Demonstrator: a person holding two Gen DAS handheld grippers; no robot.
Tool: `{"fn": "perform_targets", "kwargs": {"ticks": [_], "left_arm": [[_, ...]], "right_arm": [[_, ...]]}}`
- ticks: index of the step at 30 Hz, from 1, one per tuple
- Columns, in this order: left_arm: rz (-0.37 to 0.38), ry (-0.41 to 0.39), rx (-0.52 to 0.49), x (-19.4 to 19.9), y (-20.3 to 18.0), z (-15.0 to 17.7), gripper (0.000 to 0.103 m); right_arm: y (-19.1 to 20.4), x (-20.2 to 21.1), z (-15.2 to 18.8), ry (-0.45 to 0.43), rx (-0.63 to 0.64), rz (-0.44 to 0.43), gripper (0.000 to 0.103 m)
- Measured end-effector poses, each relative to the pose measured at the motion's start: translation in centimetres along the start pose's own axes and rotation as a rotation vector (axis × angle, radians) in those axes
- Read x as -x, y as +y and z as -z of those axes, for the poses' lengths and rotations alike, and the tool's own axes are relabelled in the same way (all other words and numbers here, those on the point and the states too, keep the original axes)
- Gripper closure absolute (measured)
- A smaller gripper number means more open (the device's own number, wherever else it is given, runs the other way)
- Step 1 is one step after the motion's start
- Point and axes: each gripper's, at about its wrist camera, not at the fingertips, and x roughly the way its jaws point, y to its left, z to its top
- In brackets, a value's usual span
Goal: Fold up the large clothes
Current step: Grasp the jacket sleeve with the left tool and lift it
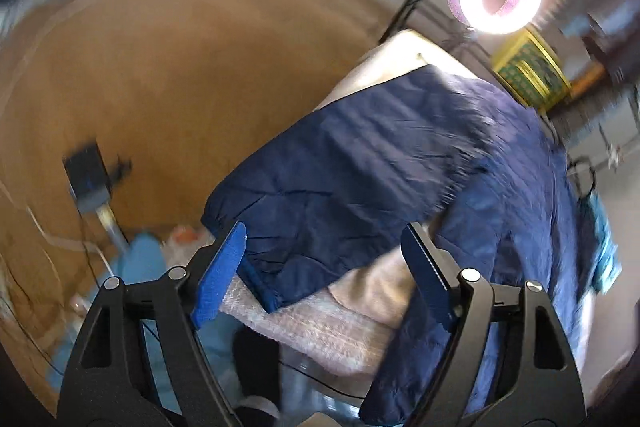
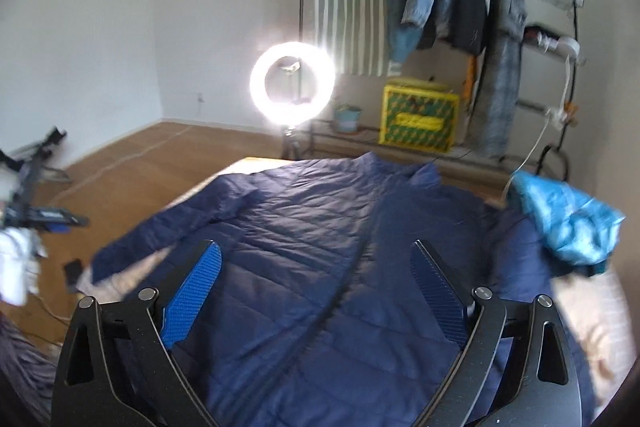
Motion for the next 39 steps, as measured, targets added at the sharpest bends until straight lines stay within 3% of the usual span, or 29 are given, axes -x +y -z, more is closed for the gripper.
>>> {"fn": "perform_targets", "kwargs": {"ticks": [2, 6, 10, 16, 20, 23, 24, 25, 27, 34, 39], "left_arm": [[0.015, 0.062, 0.076, -2.1, 2.2, -0.9, 0.021], [-0.013, 0.123, 0.182, -5.1, 5.3, -1.8, 0.021], [0.008, 0.189, 0.321, -8.0, 8.2, -1.8, 0.021], [0.008, 0.218, 0.36, -9.9, 9.4, -2.5, 0.021], [-0.011, 0.218, 0.344, -10.5, 9.3, -2.6, 0.023], [-0.001, 0.221, 0.328, -10.6, 9.0, -2.7, 0.056], [0.005, 0.218, 0.324, -10.5, 8.9, -2.7, 0.072], [0.009, 0.208, 0.325, -10.3, 8.8, -2.7, 0.083], [0.019, 0.177, 0.321, -9.7, 8.4, -2.9, 0.09], [0.004, -0.018, 0.136, -3.7, 2.8, -4.7, 0.094], [0.116, -0.106, -0.033, 0.6, -5.2, -4.3, 0.094]], "right_arm": [[-0.1, -0.4, 0.3, 0.01, -0.009, -0.019, 0.008], [-0.2, -0.6, 1.8, 0.042, 0.016, -0.011, 0.008], [-0.4, -1.0, 2.2, 0.058, 0.029, 0.004, 0.008], [-1.0, -1.5, 2.5, 0.073, 0.026, 0.021, 0.008], [-1.1, -1.7, 2.5, 0.075, 0.018, 0.019, 0.008], [-1.1, -1.8, 2.4, 0.074, 0.025, 0.02, 0.008], [-1.0, -1.8, 2.4, 0.073, 0.027, 0.019, 0.008], [-0.9, -1.8, 2.4, 0.073, 0.028, 0.019, 0.008], [-0.8, -1.8, 2.4, 0.073, 0.035, 0.019, 0.008], [-0.5, -1.9, 2.5, 0.073, 0.045, 0.019, 0.008], [-0.9, -2.1, 2.2, 0.077, 0.016, 0.006, 0.008]]}}
